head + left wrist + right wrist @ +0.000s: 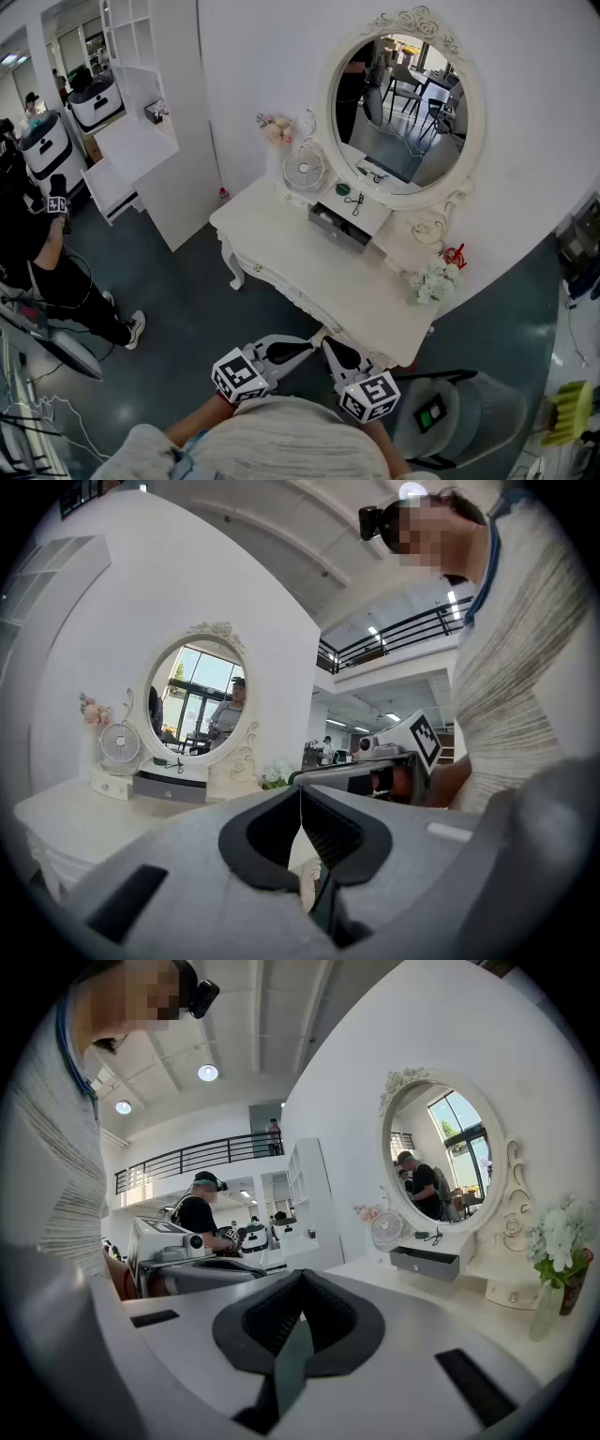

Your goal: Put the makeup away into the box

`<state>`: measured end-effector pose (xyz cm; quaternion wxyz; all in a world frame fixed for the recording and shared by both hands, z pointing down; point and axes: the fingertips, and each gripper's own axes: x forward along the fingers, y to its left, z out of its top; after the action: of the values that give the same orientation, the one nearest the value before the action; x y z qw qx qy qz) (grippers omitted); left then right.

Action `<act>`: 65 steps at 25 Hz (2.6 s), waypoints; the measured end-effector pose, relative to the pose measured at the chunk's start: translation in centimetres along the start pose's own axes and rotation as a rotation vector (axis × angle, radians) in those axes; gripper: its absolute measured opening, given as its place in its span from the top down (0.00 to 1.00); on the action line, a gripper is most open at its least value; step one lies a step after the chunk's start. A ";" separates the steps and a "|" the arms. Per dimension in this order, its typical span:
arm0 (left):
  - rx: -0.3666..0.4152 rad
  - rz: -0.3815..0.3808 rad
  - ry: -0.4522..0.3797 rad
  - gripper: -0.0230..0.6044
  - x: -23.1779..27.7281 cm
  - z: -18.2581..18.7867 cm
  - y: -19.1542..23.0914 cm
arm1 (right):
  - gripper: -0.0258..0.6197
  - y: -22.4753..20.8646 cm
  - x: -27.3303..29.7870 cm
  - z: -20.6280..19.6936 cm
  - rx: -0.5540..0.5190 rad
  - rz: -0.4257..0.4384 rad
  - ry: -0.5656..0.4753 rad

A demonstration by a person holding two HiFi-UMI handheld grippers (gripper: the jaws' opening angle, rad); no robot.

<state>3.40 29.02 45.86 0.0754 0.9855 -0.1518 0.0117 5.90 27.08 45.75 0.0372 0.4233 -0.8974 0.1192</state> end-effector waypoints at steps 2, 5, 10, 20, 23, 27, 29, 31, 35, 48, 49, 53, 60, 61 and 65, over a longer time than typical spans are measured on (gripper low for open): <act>-0.005 0.006 0.002 0.94 -0.1 0.0 0.0 | 0.95 -0.1 -0.1 0.1 0.001 -0.008 0.000; 0.001 0.009 0.004 0.94 -0.1 -0.2 0.1 | 0.95 -0.1 0.0 0.2 0.001 -0.011 -0.001; 0.008 0.007 0.001 0.94 -0.2 -0.1 0.3 | 0.95 0.1 0.2 0.1 0.000 -0.002 -0.001; 0.008 0.003 0.005 0.94 -0.3 -0.2 0.7 | 0.95 -0.2 0.3 1.2 0.049 0.005 -0.071; 0.003 0.005 0.006 0.94 -0.5 -0.2 1.1 | 0.95 -0.2 0.9 1.0 0.070 0.016 -0.066; -0.008 0.009 0.001 0.94 -0.7 -0.3 2.3 | 0.94 0.1 2.1 0.5 0.065 0.031 -0.043; -0.012 0.006 -0.001 0.94 -0.8 -0.3 2.9 | 0.94 -0.1 2.7 0.5 0.068 0.031 -0.037; -0.014 0.002 0.000 0.94 -0.9 -0.2 3.7 | 0.94 -0.3 3.6 0.7 0.073 0.023 -0.034; -0.018 -0.001 0.004 0.94 -1.4 0.3 6.2 | 0.94 -1.1 5.8 1.5 0.071 -0.012 -0.038; 0.000 -0.026 0.012 0.94 -4.4 2.7 15.9 | 0.94 -1.2 15.7 4.2 0.061 -0.020 -0.051; 0.003 -0.029 0.012 0.94 -4.7 2.9 16.6 | 0.94 -1.1 16.5 4.4 0.059 -0.021 -0.054; 0.017 -0.044 0.011 0.94 -6.0 3.7 19.2 | 0.94 -0.8 19.4 5.2 0.058 -0.031 -0.067; 0.027 -0.066 0.027 0.94 -8.8 3.7 22.6 | 0.94 0.2 23.8 5.6 0.061 -0.048 -0.088; 0.028 -0.069 0.028 0.94 -9.1 3.6 22.9 | 0.94 0.4 24.3 5.7 0.062 -0.050 -0.093; 0.014 -0.078 0.027 0.94 -9.8 3.4 24.1 | 0.94 1.1 25.7 5.6 0.071 -0.054 -0.086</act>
<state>-13.21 8.68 45.52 0.0710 0.9909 -0.1123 0.0234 -11.18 7.10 44.47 -0.0133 0.4532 -0.8816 0.1314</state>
